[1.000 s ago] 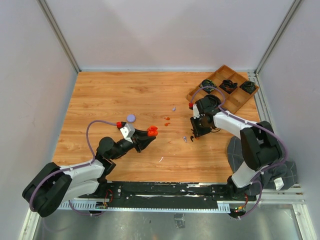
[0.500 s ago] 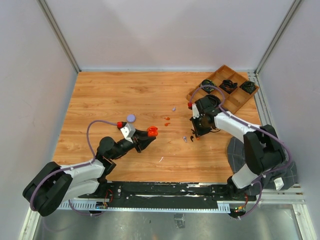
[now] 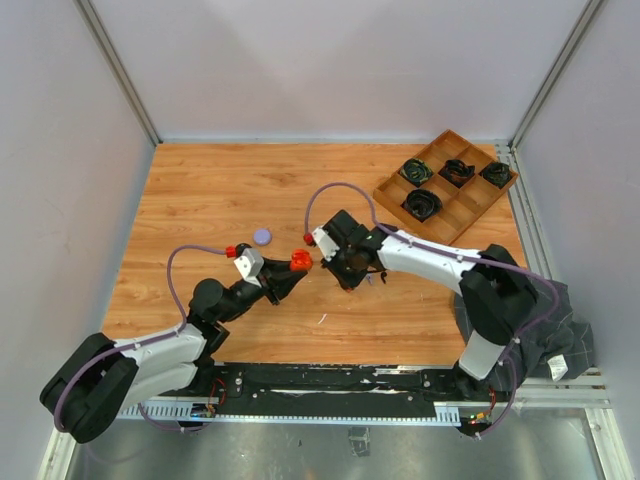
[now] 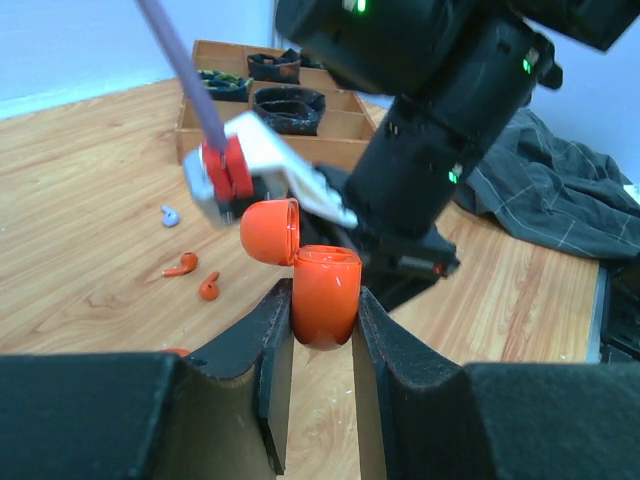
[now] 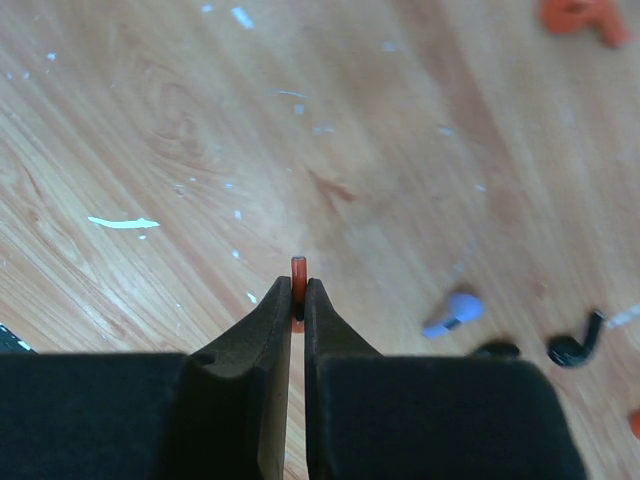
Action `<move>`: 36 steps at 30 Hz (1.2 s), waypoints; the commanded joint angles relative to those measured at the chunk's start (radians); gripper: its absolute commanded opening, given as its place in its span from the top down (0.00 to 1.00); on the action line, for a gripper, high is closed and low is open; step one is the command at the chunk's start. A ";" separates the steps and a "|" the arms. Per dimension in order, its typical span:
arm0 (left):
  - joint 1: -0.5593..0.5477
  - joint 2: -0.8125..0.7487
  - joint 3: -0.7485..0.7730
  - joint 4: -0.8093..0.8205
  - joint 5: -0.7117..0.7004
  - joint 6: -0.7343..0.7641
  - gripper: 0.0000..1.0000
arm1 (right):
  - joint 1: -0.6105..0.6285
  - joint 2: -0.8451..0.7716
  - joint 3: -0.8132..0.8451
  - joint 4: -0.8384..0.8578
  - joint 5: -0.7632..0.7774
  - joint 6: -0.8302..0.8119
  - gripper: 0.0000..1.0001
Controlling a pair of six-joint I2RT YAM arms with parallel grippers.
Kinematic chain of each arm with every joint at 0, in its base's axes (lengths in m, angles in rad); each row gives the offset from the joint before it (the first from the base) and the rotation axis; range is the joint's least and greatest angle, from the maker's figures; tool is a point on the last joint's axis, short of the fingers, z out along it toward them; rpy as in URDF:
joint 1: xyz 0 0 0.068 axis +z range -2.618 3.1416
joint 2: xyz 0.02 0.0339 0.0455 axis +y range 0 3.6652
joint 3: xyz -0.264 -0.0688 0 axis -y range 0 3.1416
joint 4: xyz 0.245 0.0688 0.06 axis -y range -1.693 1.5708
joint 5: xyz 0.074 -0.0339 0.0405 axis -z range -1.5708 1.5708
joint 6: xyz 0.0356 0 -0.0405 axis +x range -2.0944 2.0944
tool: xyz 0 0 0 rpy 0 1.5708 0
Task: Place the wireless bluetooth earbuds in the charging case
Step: Place the earbud at the center of the board.
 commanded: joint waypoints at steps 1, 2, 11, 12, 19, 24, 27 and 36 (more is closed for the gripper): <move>0.007 -0.029 -0.024 0.049 -0.066 0.005 1.00 | 0.075 0.074 0.038 -0.030 -0.008 -0.051 0.95; 0.006 -0.031 -0.025 0.050 -0.073 0.005 1.00 | 0.087 0.084 0.041 -0.025 -0.008 -0.056 0.95; 0.007 -0.039 -0.034 0.057 -0.089 0.003 1.00 | 0.127 0.130 0.013 -0.004 0.002 -0.091 0.87; 0.007 -0.038 -0.034 0.059 -0.089 0.003 1.00 | 0.129 0.127 0.010 -0.003 0.007 -0.093 0.85; 0.007 -0.028 -0.031 0.065 -0.082 0.000 1.00 | 0.147 0.106 -0.012 -0.010 0.036 -0.102 0.71; 0.007 -0.025 -0.029 0.067 -0.077 0.000 1.00 | 0.156 0.096 -0.026 -0.027 0.062 -0.100 0.65; 0.007 -0.024 -0.029 0.067 -0.075 0.000 1.00 | 0.160 0.079 -0.037 -0.032 0.081 -0.102 0.63; 0.007 -0.024 -0.029 0.065 -0.073 0.000 1.00 | 0.153 0.052 -0.057 -0.040 0.194 -0.114 0.60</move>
